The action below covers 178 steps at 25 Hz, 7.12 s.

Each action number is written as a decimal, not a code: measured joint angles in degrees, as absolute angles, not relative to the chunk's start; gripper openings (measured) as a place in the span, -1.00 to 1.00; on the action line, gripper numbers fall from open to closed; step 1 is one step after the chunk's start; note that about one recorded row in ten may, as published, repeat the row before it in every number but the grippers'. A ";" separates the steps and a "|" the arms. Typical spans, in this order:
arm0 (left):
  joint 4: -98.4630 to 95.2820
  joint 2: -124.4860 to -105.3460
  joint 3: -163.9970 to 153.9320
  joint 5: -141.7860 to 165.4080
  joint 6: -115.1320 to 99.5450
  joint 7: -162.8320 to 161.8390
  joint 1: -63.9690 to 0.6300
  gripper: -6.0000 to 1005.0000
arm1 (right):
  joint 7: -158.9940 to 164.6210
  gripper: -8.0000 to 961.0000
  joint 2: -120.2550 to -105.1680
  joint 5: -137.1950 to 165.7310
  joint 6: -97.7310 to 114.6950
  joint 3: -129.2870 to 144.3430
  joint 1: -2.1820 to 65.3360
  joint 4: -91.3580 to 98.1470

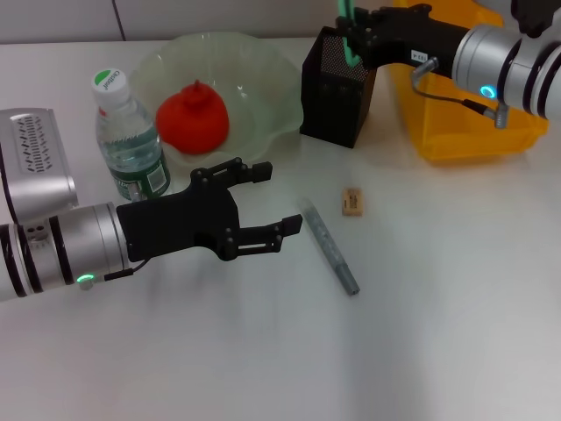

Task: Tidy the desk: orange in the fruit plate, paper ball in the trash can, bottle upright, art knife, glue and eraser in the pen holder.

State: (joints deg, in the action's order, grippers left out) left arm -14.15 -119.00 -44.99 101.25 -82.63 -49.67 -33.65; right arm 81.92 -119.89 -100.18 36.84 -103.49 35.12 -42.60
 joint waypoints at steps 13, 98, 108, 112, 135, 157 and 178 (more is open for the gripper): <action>-14.15 -118.89 -44.94 100.10 -79.89 -54.06 -34.35 0.70 | 72.84 -0.62 -119.88 -108.92 34.10 -99.68 34.69 -41.60; -17.09 -118.29 -45.54 98.93 -84.55 -56.83 -33.17 0.69 | 125.23 0.58 -112.98 -52.72 94.47 -122.96 42.26 -58.70; -17.14 -118.37 -45.53 99.35 -85.53 -57.11 -33.13 0.69 | 126.64 0.58 -113.77 -46.36 94.32 -119.93 45.65 -58.06; -17.14 -118.38 -45.66 99.65 -85.53 -57.21 -33.15 0.69 | 126.05 0.58 -113.79 -46.09 92.40 -114.72 45.91 -57.55; -16.60 -118.56 -46.14 99.59 -85.29 -56.69 -32.75 0.69 | 103.96 0.57 -116.65 -43.08 72.93 -101.28 47.20 -50.56; -16.52 -118.75 -45.79 99.30 -85.06 -57.10 -32.43 0.68 | 100.57 0.54 -117.80 -42.57 65.61 -100.38 48.61 -43.40; -16.52 -118.73 -45.70 98.97 -85.08 -57.13 -32.61 0.68 | 99.84 0.01 -118.30 -43.00 62.34 -100.37 49.25 -40.56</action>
